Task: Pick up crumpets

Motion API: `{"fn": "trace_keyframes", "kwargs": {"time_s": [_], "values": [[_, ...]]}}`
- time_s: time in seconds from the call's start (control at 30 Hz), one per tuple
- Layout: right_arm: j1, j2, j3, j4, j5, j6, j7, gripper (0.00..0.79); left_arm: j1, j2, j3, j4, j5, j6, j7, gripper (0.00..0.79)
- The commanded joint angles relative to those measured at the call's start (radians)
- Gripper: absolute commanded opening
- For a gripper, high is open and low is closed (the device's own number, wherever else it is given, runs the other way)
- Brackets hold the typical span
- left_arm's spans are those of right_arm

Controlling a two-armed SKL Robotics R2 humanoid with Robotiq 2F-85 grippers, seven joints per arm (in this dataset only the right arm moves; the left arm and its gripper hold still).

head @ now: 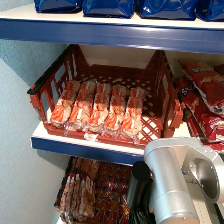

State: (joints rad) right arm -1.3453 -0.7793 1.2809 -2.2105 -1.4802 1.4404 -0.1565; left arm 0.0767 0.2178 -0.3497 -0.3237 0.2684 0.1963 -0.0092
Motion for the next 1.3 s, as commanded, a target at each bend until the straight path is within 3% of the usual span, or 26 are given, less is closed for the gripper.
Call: {"fn": "trace_keyframes", "kwargs": {"time_s": [0.03, 0.2, 0.3, 0.47, 0.67, 1.03, 1.3], "values": [[0.018, 0.012, 0.040, 0.006, -0.004, 0.007, 0.003, 0.008, 0.000, 0.000, 0.000, 0.000, 0.000, 0.000, 0.000, 0.000], [0.002, 0.016, 0.101, 0.008, -0.009, 0.007, -0.002, 0.010, 0.000, 0.000, 0.000, 0.000, 0.000, 0.000, 0.000, 0.000], [-0.004, 0.008, 0.100, 0.008, -0.012, 0.003, -0.012, 0.009, 0.000, 0.000, 0.000, 0.000, 0.000, 0.000, 0.000, 0.000], [-0.014, -0.025, 0.036, 0.006, -0.024, -0.011, -0.033, 0.006, 0.000, 0.000, 0.000, 0.000, 0.000, 0.000, 0.000, 0.000], [-0.043, -0.062, -0.023, 0.001, -0.038, -0.031, -0.162, 0.005, 0.000, 0.000, 0.000, 0.000, 0.000, 0.000, 0.000, 0.000], [-0.066, -0.140, -0.149, 0.000, -0.032, -0.055, -0.305, 0.002, 0.000, 0.000, 0.000, 0.000, 0.000, 0.000, 0.000, 0.000], [-0.064, -0.193, -0.207, 0.000, -0.024, -0.057, -0.333, 0.000, 0.000, 0.000, 0.000, 0.000, 0.000, 0.000, 0.000, 0.000]]}}
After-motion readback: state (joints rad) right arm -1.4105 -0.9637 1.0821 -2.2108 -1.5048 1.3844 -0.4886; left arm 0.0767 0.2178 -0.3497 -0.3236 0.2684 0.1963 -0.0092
